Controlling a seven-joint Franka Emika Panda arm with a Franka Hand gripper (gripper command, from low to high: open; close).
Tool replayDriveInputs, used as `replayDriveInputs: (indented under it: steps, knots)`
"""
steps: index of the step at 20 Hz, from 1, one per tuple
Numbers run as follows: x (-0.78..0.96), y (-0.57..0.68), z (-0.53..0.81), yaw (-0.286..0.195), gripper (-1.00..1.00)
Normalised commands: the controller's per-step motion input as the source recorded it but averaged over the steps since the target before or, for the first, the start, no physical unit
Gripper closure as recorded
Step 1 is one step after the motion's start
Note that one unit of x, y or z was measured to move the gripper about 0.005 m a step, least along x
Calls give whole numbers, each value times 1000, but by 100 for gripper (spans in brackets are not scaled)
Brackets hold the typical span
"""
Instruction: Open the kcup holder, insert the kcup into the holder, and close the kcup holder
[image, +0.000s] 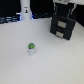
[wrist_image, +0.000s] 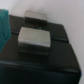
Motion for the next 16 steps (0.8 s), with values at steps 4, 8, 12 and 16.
replayDriveInputs:
  steps: [4, 8, 12, 16]
  knots:
    - [-13, 487, -286, -133, -100]
    - [-102, 417, -298, -121, -100]
    - [-155, 320, -342, -110, -100]
    - [-296, 125, -355, -60, -100]
